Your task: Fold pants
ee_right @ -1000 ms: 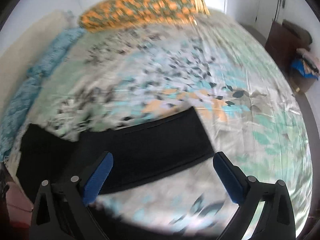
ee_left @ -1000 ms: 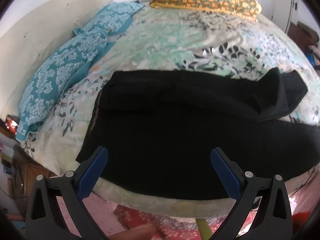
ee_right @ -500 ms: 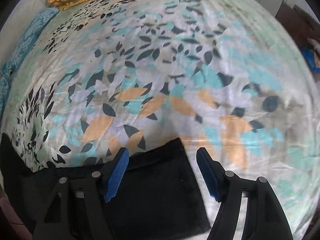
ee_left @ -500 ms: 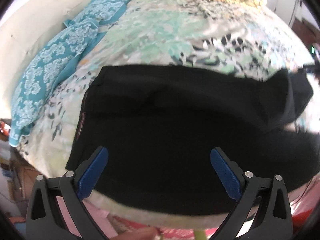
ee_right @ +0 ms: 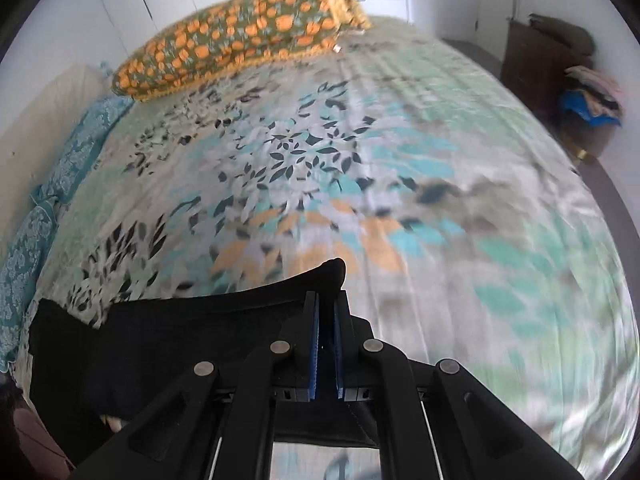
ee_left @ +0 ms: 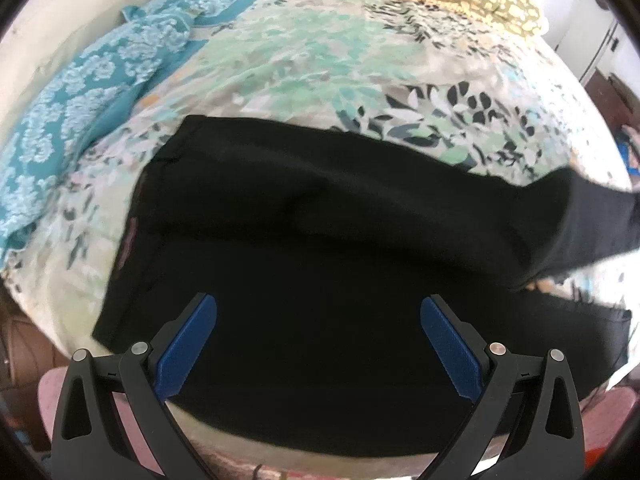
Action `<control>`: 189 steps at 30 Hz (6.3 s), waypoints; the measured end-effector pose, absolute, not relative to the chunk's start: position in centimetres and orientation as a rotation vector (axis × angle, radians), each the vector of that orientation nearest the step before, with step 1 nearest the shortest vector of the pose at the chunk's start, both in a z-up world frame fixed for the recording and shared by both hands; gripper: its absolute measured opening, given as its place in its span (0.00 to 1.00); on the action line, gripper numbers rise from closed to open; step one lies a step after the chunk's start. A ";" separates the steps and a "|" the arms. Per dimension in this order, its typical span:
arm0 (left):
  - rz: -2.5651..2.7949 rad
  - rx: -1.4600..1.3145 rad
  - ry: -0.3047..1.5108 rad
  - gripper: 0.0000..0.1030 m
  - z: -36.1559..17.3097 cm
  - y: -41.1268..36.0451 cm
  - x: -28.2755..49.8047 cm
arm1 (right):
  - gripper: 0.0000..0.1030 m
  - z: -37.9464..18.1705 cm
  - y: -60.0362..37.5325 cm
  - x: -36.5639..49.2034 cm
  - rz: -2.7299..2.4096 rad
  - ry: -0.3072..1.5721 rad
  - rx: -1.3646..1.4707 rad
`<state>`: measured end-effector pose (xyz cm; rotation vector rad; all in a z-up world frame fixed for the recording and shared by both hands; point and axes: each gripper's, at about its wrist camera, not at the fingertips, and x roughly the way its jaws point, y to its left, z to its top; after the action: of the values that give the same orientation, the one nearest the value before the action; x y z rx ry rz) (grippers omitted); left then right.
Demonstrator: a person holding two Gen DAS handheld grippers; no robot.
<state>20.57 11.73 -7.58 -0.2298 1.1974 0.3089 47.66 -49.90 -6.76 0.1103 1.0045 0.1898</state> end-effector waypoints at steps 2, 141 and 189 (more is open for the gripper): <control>0.257 -0.276 1.202 0.99 -7.6 12.4 22.4 | 0.07 -6.1 -50.2 43.9 0.169 0.966 0.134; 0.371 -0.159 1.135 0.91 -18.3 11.5 13.6 | 0.85 -12.9 -30.9 22.4 0.123 1.089 0.148; 0.374 -0.122 1.144 1.00 -19.7 11.8 14.6 | 1.00 -18.5 -19.9 17.4 0.358 1.109 -0.218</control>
<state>14.62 11.84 -19.66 -0.1218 1.1441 0.3743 17.38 -19.94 -18.52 -0.2178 1.1095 0.3576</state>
